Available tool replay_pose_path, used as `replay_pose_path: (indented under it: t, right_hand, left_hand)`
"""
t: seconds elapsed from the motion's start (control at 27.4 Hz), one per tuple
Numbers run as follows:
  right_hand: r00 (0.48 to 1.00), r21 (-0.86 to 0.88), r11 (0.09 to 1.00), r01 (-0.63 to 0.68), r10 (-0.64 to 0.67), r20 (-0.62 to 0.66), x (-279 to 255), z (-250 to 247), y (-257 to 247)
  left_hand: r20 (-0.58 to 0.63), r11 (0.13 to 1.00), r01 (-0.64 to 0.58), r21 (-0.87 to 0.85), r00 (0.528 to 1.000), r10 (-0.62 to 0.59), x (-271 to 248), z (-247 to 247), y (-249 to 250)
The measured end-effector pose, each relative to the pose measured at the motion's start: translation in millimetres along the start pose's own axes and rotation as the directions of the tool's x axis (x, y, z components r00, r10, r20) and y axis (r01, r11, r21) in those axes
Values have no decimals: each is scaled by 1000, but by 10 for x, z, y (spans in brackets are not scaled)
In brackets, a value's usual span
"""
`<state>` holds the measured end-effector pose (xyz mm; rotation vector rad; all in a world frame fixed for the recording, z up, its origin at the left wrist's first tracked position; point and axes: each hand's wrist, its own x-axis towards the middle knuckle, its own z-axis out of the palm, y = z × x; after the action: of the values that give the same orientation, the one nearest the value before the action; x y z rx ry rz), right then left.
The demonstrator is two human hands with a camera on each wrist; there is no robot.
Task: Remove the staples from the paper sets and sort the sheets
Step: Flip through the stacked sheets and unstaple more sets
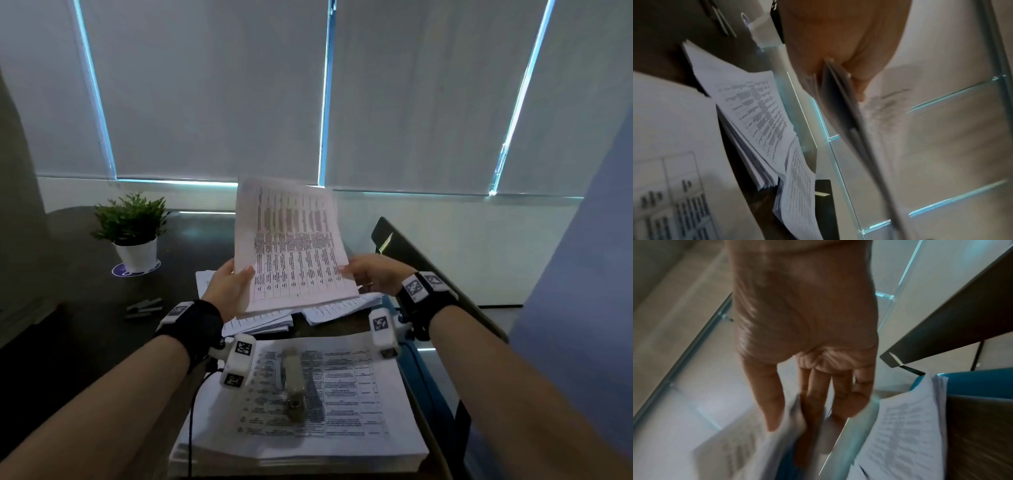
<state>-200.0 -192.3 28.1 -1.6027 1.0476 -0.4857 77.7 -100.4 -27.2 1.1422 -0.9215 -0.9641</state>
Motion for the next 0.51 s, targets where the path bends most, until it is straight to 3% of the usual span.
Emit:
replay_pose_path:
  t: [0.11,0.26,0.37,0.44,0.48,0.51]
  right_hand:
    - [999,79,996,-28,26,32,126,316,195]
    - [983,282,950,137,-94,-160,499,414,225]
    - [947,453,868,204,-58,-316,836,330,268]
    - [901,338,931,136,25,-433,1005,166,380]
    - [867,229,972,49,72,-493,1117,43,505]
    - [854,21,991,-134,126,-504,1186,-33,578]
  left_hand:
    - [-56,995,99,3,994,-98,242,-19,-226]
    - [-75,979,189,-81,978,-195,565,-54,-551]
    - [-110,970,233,-64,965,-239,713,-125,-749]
    - [-144,966,253,60,959,-243,744,-149,-859]
    - [-193,959,253,124,955,-227,763,-170,-900]
    - [-256,952,246,181,947,-196,786,-207,-929]
